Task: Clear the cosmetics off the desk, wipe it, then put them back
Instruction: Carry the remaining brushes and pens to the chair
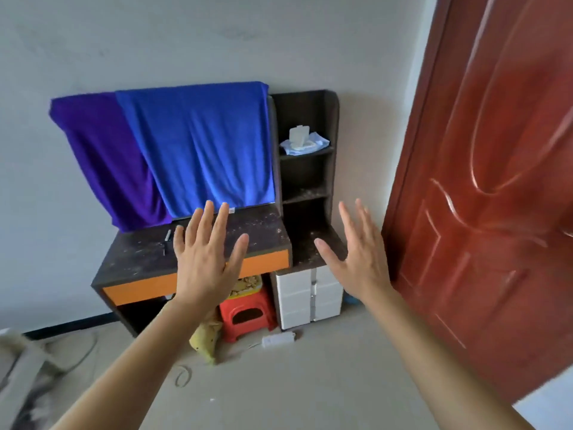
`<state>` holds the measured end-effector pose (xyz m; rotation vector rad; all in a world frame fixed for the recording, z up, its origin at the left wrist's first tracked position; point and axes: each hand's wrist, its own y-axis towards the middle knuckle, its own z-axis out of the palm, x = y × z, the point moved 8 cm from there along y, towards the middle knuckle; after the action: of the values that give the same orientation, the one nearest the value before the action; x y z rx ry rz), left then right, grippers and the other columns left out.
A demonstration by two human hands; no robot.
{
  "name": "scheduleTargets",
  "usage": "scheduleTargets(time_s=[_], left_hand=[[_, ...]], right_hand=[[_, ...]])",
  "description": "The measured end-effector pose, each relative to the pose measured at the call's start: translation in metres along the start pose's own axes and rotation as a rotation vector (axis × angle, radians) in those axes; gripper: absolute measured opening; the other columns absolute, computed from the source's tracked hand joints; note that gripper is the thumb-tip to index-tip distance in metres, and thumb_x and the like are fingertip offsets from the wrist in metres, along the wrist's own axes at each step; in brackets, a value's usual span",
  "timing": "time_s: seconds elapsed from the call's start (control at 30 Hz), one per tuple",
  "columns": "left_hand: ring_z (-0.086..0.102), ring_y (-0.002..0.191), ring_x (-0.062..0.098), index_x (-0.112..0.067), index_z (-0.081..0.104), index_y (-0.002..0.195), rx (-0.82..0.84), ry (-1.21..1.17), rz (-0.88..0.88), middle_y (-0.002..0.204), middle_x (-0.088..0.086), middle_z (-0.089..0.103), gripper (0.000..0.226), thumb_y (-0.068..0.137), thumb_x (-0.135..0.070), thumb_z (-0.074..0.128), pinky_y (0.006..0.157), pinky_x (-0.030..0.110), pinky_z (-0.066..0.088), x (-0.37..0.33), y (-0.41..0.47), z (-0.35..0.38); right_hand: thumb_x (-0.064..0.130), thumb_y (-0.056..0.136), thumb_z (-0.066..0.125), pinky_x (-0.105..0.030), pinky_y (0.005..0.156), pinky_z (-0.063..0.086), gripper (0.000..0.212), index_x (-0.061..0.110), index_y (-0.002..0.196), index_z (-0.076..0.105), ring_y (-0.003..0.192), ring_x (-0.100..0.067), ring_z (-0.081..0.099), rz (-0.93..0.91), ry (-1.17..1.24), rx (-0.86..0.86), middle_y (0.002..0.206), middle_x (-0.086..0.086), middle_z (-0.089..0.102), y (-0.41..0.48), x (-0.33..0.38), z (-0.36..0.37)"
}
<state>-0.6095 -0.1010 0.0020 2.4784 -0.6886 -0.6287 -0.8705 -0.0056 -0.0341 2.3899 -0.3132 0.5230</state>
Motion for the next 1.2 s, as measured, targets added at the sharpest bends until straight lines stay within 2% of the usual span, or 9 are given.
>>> scheduleTargets(time_s=[0.1,0.27,0.4,0.57,0.7,1.0,1.2], left_hand=[[0.014,0.151,0.025,-0.026,0.023,0.156,0.025,0.045,-0.110,0.164,0.005,0.020,0.069,0.097,-0.062,0.023,0.121,0.055,0.012,0.059,0.004,0.016],[0.007,0.153,0.021,-0.028,0.017,0.158,0.123,0.106,-0.202,0.166,0.002,0.012,0.070,0.097,-0.063,0.021,0.122,0.052,0.009,0.125,0.026,0.076],[0.007,0.153,0.022,-0.027,0.019,0.157,0.133,0.150,-0.233,0.165,0.003,0.014,0.071,0.096,-0.063,0.021,0.121,0.051,0.009,0.167,0.082,0.120],[0.011,0.152,0.023,-0.026,0.024,0.156,0.127,0.187,-0.322,0.165,0.004,0.017,0.074,0.094,-0.066,0.019,0.121,0.051,0.011,0.220,0.167,0.157],[0.012,0.152,0.024,-0.027,0.024,0.156,0.152,0.210,-0.435,0.164,0.003,0.018,0.066,0.099,-0.058,0.033,0.121,0.052,0.012,0.263,0.205,0.186],[0.010,0.152,0.026,-0.026,0.021,0.156,0.290,0.273,-0.597,0.165,0.007,0.014,0.066,0.099,-0.055,0.036,0.120,0.051,0.009,0.354,0.209,0.234],[0.012,0.151,0.027,-0.024,0.024,0.156,0.373,0.296,-0.592,0.165,0.007,0.015,0.065,0.099,-0.053,0.038,0.119,0.051,0.013,0.419,0.226,0.268]], right_hand=[[0.075,0.092,0.038,-0.031,0.120,0.002,0.084,0.037,0.160,0.007,0.155,-0.019,-0.003,-0.025,0.073,0.077,0.169,-0.004,-0.001,0.022,0.020,0.062],[0.075,0.091,0.041,-0.036,0.121,0.009,0.086,0.034,0.159,0.011,0.155,-0.021,0.002,-0.038,0.150,0.170,0.169,-0.008,0.002,0.063,0.019,0.165],[0.076,0.090,0.040,-0.034,0.121,0.011,0.085,0.033,0.159,0.017,0.155,-0.021,0.006,-0.032,0.194,0.200,0.168,-0.008,0.007,0.127,0.009,0.237],[0.075,0.090,0.041,-0.040,0.123,0.020,0.085,0.027,0.158,0.023,0.154,-0.023,0.011,-0.036,0.229,0.231,0.166,-0.011,0.013,0.225,0.004,0.305],[0.076,0.090,0.040,-0.041,0.120,0.024,0.084,0.027,0.157,0.025,0.153,-0.023,0.013,-0.061,0.229,0.313,0.166,-0.010,0.015,0.282,0.004,0.362],[0.067,0.092,0.050,-0.038,0.120,0.023,0.082,0.024,0.157,0.026,0.152,-0.021,0.016,-0.055,0.231,0.599,0.166,-0.007,0.018,0.305,0.013,0.480],[0.066,0.092,0.050,-0.038,0.119,0.026,0.080,0.024,0.156,0.028,0.151,-0.020,0.018,0.000,0.184,0.677,0.165,-0.005,0.019,0.314,0.024,0.537]])
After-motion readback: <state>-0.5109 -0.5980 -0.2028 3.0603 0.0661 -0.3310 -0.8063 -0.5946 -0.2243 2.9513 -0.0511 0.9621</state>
